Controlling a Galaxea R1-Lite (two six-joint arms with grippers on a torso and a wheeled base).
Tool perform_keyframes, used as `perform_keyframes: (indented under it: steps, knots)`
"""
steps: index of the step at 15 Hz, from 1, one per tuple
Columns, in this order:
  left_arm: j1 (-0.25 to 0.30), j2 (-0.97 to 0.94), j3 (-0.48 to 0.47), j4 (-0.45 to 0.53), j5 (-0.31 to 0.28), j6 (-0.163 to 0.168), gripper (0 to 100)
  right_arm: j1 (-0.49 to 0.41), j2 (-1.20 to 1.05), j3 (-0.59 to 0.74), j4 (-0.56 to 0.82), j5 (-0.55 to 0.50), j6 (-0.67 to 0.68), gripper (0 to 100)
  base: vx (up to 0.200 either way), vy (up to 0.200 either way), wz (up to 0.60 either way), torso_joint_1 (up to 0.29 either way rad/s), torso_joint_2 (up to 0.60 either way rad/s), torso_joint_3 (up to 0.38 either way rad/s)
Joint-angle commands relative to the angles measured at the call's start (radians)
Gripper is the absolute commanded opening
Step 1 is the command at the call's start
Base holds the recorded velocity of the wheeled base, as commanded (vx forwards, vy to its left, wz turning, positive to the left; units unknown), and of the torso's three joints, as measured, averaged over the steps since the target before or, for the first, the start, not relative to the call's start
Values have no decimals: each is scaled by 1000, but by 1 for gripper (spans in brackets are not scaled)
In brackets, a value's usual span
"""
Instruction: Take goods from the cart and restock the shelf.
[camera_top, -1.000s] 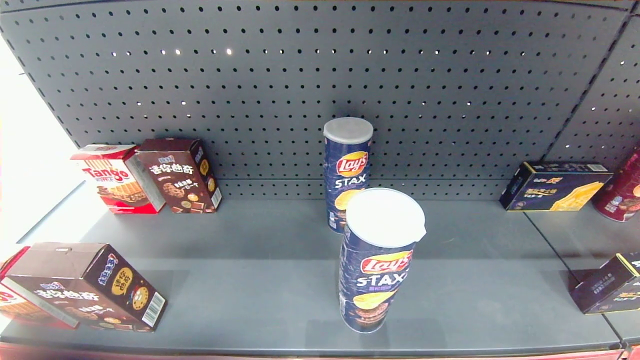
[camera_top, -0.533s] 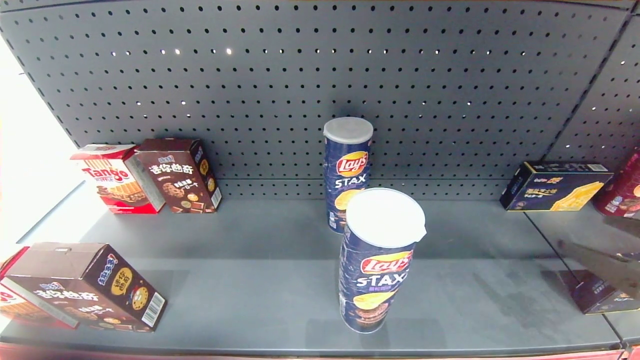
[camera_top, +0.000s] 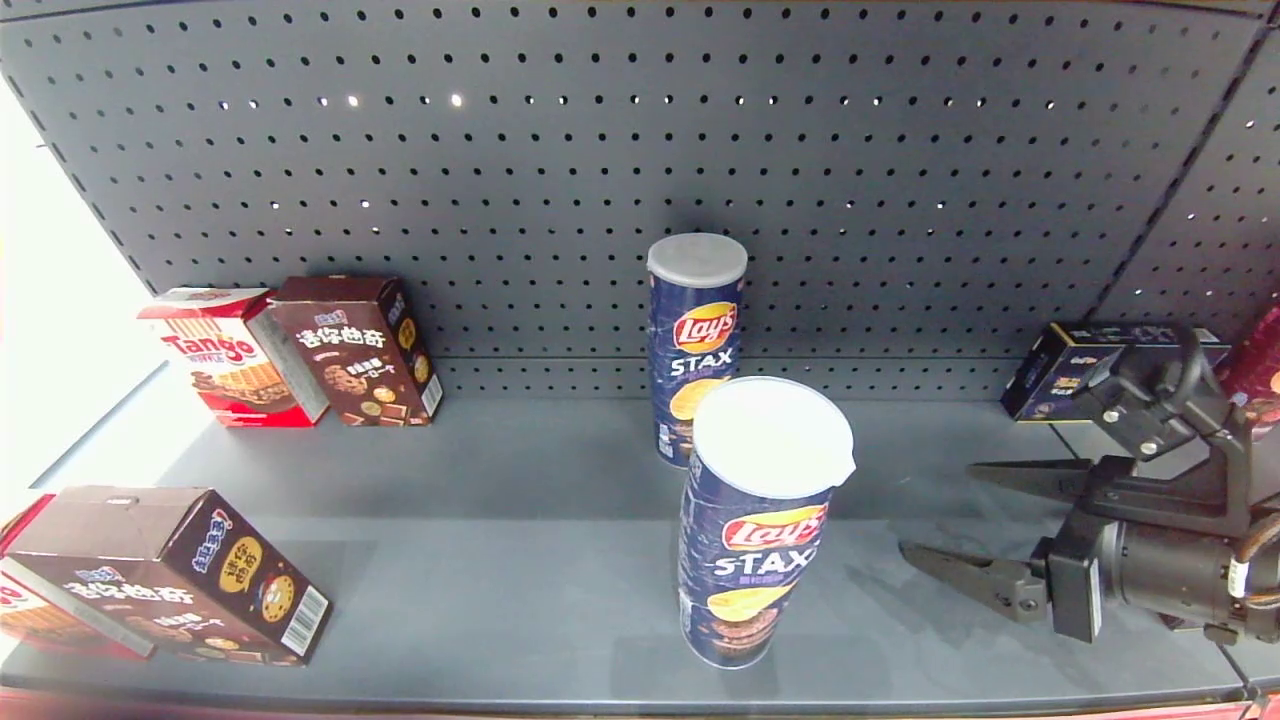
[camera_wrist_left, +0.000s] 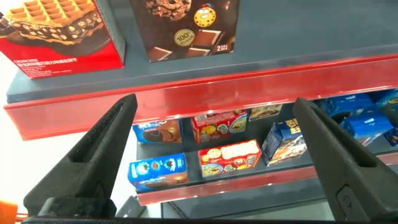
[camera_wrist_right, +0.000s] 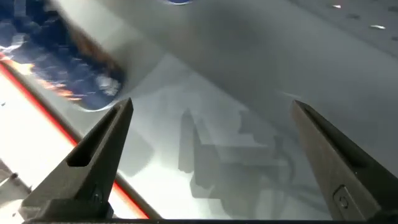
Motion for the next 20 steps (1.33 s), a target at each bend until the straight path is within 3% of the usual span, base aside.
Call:
perform_keyframes:
  steps: [1,12,20]
  knots:
    - [1,3,-2,0,0,-2,100,41,25,-6,0,4,0,100,0,0,0,0,0,0]
    - [1,3,-5,3,1,-8,100,127,117,-92,-14,-2,-3,100,0,0,0,0,0,0]
    - [0,3,-5,3,1,-8,100,167,128,-78,-14,-2,-5,100,0,0,0,0,0,0]
